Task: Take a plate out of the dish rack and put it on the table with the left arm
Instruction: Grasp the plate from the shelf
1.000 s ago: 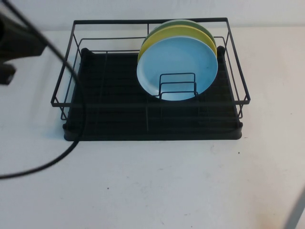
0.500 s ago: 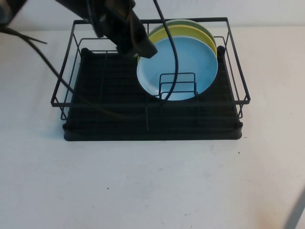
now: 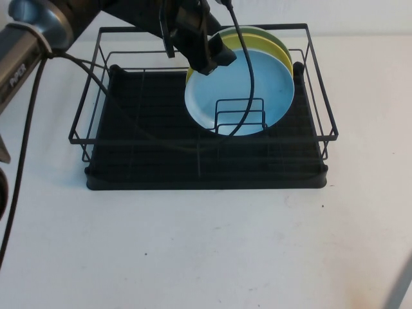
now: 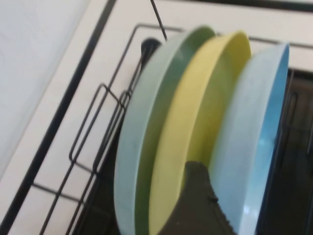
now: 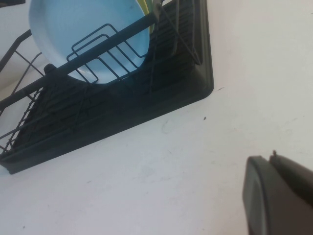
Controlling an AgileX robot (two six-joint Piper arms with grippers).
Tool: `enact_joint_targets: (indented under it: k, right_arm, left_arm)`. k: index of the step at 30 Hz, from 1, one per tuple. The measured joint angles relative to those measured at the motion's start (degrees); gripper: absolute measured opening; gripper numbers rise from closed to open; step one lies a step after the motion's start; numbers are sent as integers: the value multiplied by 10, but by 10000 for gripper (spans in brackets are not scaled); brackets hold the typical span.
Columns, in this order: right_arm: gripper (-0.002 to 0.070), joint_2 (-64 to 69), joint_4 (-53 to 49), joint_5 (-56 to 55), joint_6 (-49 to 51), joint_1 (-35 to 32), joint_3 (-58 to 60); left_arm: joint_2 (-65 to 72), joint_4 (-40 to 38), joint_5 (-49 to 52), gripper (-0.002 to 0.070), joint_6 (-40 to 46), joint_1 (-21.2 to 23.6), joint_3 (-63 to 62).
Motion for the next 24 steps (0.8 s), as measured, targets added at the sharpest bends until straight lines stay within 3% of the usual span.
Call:
enact_joint_targets:
  k: [5,18,21,24]
  right_arm:
    - [-20,0,0,0,0,0,0]
    - [-20,0,0,0,0,0,0]
    - [-20,0,0,0,0,0,0]
    - [-20,0,0,0,0,0,0]
  left_arm:
    - [19,-59,-18,455,23,0,0]
    - [58,-96,-35,449,48,-2,0]
    - [71,-101,-57,425,51,-3,0]
    - [81,-101,-74,353,51,-3,0]
